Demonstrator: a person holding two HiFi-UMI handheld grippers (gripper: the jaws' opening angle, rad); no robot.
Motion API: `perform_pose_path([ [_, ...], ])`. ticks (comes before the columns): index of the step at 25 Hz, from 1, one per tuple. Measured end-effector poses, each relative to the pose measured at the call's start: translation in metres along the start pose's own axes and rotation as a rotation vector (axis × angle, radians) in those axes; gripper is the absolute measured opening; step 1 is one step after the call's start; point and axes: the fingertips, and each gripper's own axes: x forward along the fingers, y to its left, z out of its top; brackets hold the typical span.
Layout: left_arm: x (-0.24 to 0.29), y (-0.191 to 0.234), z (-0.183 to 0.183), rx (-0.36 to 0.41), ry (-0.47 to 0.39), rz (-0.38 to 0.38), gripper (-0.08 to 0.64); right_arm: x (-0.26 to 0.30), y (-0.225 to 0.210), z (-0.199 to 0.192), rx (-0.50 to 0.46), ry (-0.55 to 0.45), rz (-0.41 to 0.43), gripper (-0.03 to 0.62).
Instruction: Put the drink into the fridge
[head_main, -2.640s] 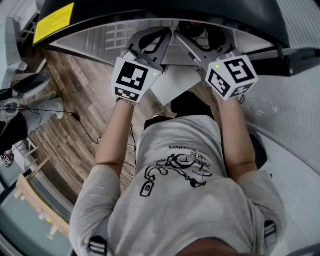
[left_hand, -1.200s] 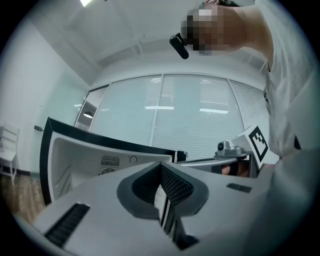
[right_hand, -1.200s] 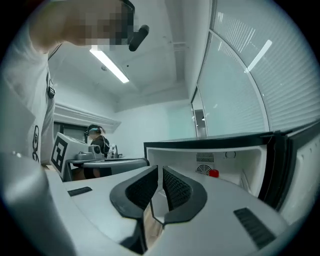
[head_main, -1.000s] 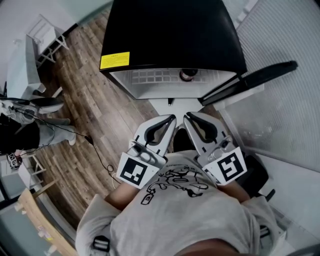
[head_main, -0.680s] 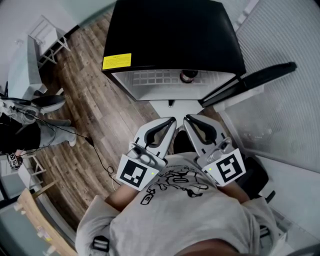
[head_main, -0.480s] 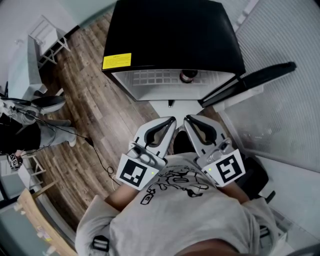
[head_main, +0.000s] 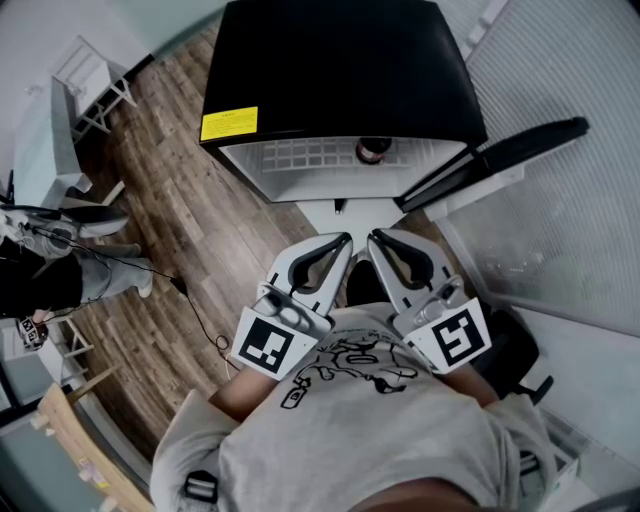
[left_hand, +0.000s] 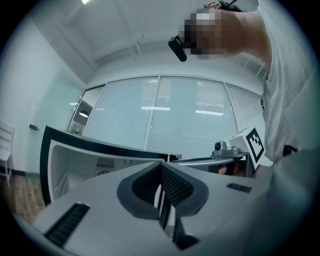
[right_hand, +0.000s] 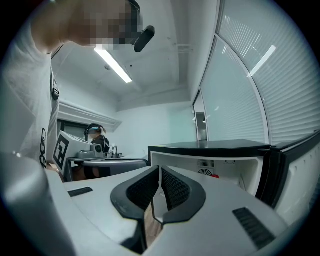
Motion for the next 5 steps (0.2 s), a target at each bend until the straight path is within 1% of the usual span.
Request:
perform_pose_path([
  [5, 0.0027, 0.0010, 0.0001, -0.001, -0.001, -0.008, 0.002, -0.0007, -0.0017, 0.0024, 0.005, -0.019, -0.008, 0.046],
])
